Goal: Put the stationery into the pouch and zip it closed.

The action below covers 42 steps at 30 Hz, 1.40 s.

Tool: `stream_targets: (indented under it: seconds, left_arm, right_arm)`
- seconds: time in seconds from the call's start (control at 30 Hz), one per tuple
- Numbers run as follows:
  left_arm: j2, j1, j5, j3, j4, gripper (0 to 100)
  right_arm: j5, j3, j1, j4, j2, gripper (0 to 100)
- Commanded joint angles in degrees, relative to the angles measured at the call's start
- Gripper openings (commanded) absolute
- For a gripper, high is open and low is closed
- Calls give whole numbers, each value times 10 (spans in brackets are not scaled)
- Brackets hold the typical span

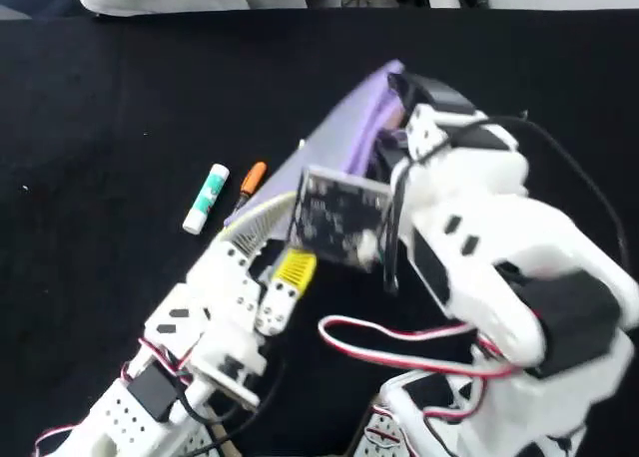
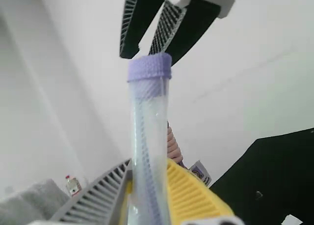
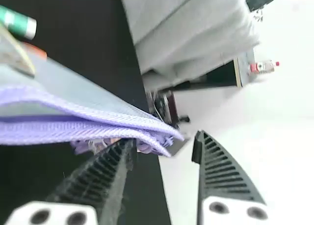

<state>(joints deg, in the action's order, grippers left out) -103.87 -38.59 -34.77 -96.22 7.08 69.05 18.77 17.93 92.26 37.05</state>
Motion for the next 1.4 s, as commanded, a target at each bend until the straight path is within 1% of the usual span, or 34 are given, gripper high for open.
stream_targets:
  seconds: [0.0,0.03,0.1,0.17,0.33,0.5,0.67,0.83,0.97,1.03,1.13,1.2,1.27,1.3,1.37]
  left_arm:
    - [-7,-58,-66,-11,1,28]
    - [-7,-64,-76,-11,2,28]
    - [-7,-66,-89,-11,5,28]
    - [-7,-65,-102,-11,6,28]
    - [-7,-40,-140,-11,18,28]
    - [-7,-25,-141,-11,73,28]
    - [-7,-31,-140,-11,82,28]
    - [-7,-29,-138,-11,80,28]
    - [-7,-30,-138,-11,78,28]
    - [-7,-31,-138,-11,78,29]
    - [-7,-27,-138,-11,78,30]
    - [-7,-26,-138,-11,81,30]
    - [-7,-26,-137,-7,83,51]
    - [-7,-26,-136,-6,83,82]
    - [-8,-26,-108,-5,83,168]
  right_arm:
    - [38,53,9,64,-2,194]
    - [43,66,9,84,-2,194]
    - [48,81,6,90,-2,194]
    - [62,87,-18,89,1,194]
    - [124,11,-42,89,29,194]
    - [149,-83,-38,85,48,194]
    - [154,-105,-4,85,48,190]
    - [156,-119,1,84,48,59]
    - [156,-116,1,60,50,46]
    - [156,-116,0,50,50,8]
    - [156,-119,-2,48,49,11]
    - [155,-124,-17,39,45,11]
    - [152,-160,-35,-4,44,11]
    - [152,-178,-50,-27,44,11]
    - [151,-216,-69,-63,44,11]
